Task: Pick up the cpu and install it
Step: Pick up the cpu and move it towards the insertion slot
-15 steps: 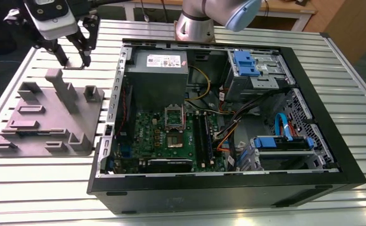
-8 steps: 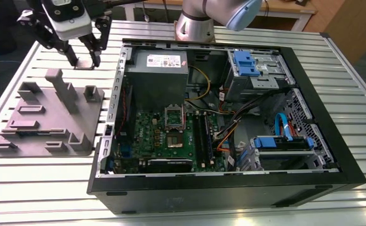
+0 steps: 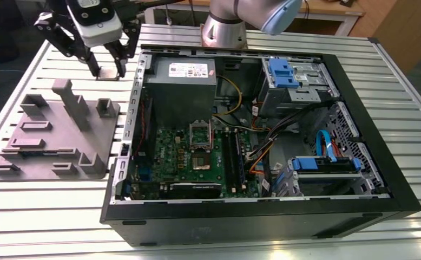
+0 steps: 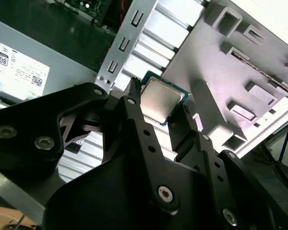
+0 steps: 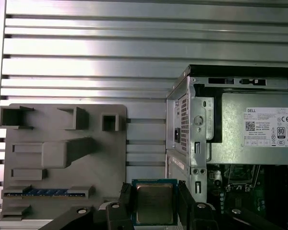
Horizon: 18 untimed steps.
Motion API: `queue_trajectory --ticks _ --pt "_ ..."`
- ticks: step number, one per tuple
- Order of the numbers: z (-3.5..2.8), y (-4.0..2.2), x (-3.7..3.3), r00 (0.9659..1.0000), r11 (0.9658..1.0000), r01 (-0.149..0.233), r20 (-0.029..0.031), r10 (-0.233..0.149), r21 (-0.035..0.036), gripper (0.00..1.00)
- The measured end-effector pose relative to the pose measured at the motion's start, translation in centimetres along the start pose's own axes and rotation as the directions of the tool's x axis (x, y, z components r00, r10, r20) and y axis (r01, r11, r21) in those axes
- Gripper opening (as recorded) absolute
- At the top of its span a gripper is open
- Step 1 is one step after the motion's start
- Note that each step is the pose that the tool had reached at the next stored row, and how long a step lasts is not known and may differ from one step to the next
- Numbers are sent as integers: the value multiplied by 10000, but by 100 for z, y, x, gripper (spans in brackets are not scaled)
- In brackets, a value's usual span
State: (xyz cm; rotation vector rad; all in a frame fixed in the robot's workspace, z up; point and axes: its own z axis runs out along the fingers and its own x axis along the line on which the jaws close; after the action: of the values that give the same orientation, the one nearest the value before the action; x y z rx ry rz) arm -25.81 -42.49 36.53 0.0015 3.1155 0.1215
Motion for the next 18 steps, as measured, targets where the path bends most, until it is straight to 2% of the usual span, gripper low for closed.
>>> queue_trajectory --ticks 18 --pt "11 0 -418 10000 10000 -1 0 1 0 47"
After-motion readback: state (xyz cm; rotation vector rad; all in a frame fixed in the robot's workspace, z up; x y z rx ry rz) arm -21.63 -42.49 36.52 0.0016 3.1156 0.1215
